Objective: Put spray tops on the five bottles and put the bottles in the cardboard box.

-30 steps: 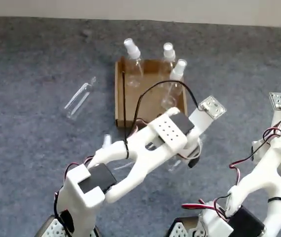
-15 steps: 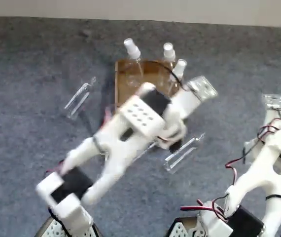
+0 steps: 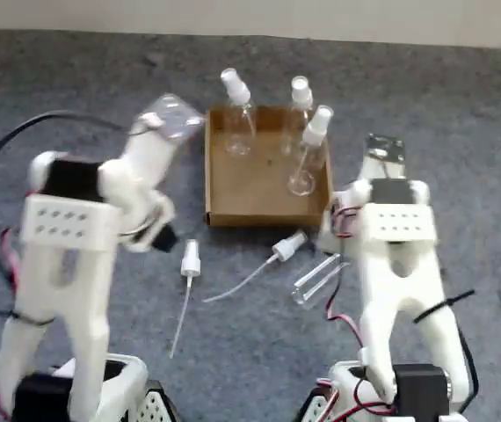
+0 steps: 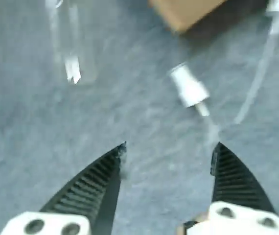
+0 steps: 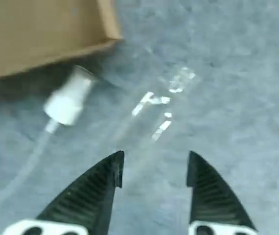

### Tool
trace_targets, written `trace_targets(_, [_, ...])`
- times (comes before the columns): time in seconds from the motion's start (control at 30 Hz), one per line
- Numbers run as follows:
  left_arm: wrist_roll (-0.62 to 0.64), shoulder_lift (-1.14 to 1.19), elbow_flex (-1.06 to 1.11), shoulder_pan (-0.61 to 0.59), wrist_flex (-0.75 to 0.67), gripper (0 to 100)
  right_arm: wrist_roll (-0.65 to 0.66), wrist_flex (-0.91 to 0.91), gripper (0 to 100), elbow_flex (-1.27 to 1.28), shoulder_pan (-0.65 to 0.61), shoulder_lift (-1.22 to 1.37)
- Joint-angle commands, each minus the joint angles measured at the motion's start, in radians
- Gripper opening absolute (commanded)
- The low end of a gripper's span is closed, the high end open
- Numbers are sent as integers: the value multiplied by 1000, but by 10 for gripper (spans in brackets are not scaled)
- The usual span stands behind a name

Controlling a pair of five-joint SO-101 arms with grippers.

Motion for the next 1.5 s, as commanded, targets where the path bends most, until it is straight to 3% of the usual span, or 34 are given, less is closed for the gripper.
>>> trace_targets(0.0, [-115, -128, 168, -189, -144, 231, -155, -64, 295, -1, -31, -4])
trace_targets(0.1, [-164, -160, 246, -229, -193, 231, -161, -79, 361, 2, -41, -4])
trace_targets(0.27, [-158, -159, 272, -225, -219, 231, -161, -79, 360, 5, -53, 15])
trace_targets(0.53, [-158, -159, 266, -225, -213, 231, -163, -77, 359, -5, -58, 360])
trace_targets(0.7, [-158, -157, 277, -225, -212, 231, -138, -104, 239, -8, -19, 427])
trace_targets(0.87, [-68, -157, 278, -205, -213, 231, 175, -147, 87, -8, 111, 326])
trace_targets(1.0, [38, -157, 320, -116, -222, 231, 715, -151, 35, -4, 219, 231])
trace_targets(1.07, [109, -157, 371, -56, -264, 231, 902, -104, 33, -1, 269, 205])
trace_targets(1.27, [292, -157, 547, 68, -494, 231, 1180, -87, 33, 1, 432, 196])
trace_targets(1.47, [339, -156, 604, 150, -586, 230, 1201, -202, 33, 47, 550, 194])
